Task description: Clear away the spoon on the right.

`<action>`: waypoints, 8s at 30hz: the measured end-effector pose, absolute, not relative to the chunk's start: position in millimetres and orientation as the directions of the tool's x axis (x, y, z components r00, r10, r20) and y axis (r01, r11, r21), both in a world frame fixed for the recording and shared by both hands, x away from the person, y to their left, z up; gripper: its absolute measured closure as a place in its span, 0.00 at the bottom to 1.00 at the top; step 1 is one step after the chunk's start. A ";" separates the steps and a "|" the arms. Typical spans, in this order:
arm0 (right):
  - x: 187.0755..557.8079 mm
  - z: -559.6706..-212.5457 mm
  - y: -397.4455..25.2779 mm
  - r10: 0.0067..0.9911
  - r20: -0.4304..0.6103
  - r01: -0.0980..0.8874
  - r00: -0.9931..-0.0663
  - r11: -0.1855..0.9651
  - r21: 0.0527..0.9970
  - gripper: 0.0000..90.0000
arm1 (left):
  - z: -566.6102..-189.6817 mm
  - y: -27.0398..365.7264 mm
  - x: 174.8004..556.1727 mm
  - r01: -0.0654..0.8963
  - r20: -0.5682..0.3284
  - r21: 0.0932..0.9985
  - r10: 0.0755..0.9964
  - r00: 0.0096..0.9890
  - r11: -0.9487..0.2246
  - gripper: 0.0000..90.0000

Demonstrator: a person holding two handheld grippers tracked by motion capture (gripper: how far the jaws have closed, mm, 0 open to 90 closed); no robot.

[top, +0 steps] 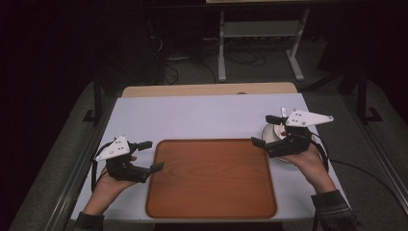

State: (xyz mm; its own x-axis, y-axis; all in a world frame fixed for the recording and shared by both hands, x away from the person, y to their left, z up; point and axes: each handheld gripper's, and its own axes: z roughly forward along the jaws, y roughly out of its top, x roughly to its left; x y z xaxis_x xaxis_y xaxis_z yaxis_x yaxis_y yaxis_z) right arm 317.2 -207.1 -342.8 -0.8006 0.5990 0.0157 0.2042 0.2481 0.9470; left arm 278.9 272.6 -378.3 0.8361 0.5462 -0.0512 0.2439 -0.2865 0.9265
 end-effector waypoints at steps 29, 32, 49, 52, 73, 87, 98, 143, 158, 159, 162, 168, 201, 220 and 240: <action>356.0 -339.9 -214.7 0.645 0.032 0.237 -0.763 0.234 0.943 0.09 | -380.9 269.8 279.6 0.247 -0.053 0.923 0.540 0.840 -0.295 0.14; 359.6 -338.1 -215.5 0.655 0.026 0.237 -0.755 0.236 0.943 0.09 | -381.0 269.5 279.5 0.247 -0.052 0.923 0.540 0.840 -0.296 0.14; 389.5 -345.2 -215.5 0.695 0.018 0.275 -0.719 0.260 0.926 0.18 | -383.2 269.0 280.3 0.255 -0.059 0.921 0.542 0.839 -0.295 0.14; 394.5 -349.5 -215.2 0.705 0.022 0.296 -0.709 0.270 0.916 0.22 | -383.3 269.8 280.4 0.256 -0.059 0.920 0.542 0.838 -0.295 0.14; 420.3 -376.7 -236.7 0.837 0.004 0.441 -0.548 0.284 0.852 1.00 | -385.5 271.3 281.9 0.263 -0.061 0.918 0.549 0.833 -0.297 0.14; 428.0 -387.1 -263.7 0.887 0.018 0.509 -0.461 0.248 0.824 1.00 | -389.7 272.7 284.6 0.276 -0.069 0.914 0.555 0.829 -0.298 0.14; 428.2 -387.9 -272.8 0.904 -0.006 0.526 -0.427 0.254 0.812 1.00 | -389.0 272.1 284.1 0.272 -0.065 0.914 0.553 0.831 -0.301 0.14; 404.0 -392.0 -315.9 0.953 -0.012 0.600 -0.302 0.200 0.774 1.00 | -388.3 275.7 283.6 0.273 -0.067 0.916 0.556 0.828 -0.295 0.14; 384.4 -390.7 -327.3 0.959 -0.003 0.617 -0.283 0.184 0.765 1.00 | -391.7 271.0 283.4 0.280 -0.078 0.913 0.544 0.835 -0.298 0.14; 382.4 -390.2 -328.1 0.960 0.002 0.619 -0.280 0.180 0.764 1.00 | -391.7 270.8 283.5 0.280 -0.079 0.913 0.544 0.836 -0.298 0.14; 375.7 -389.5 -329.6 0.961 -0.004 0.611 -0.276 0.179 0.771 1.00 | -391.7 270.4 283.5 0.280 -0.079 0.913 0.543 0.836 -0.298 0.14; 362.1 -380.6 -336.3 0.965 0.030 0.563 -0.260 0.126 0.816 0.82 | -389.8 270.7 283.1 0.273 -0.072 0.914 0.543 0.837 -0.299 0.14; 355.5 -409.3 -345.4 0.962 0.173 0.595 -0.210 -0.014 0.803 0.47 | -387.9 269.8 282.5 0.269 -0.066 0.915 0.545 0.836 -0.300 0.14; 356.5 -406.2 -337.2 0.961 0.152 0.568 -0.229 0.005 0.823 0.58 | -386.8 269.1 282.0 0.264 -0.063 0.916 0.542 0.838 -0.301 0.14; 359.1 -389.5 -320.3 0.954 0.143 0.507 -0.265 0.011 0.862 0.73 | -387.0 268.0 282.0 0.264 -0.063 0.916 0.541 0.838 -0.303 0.14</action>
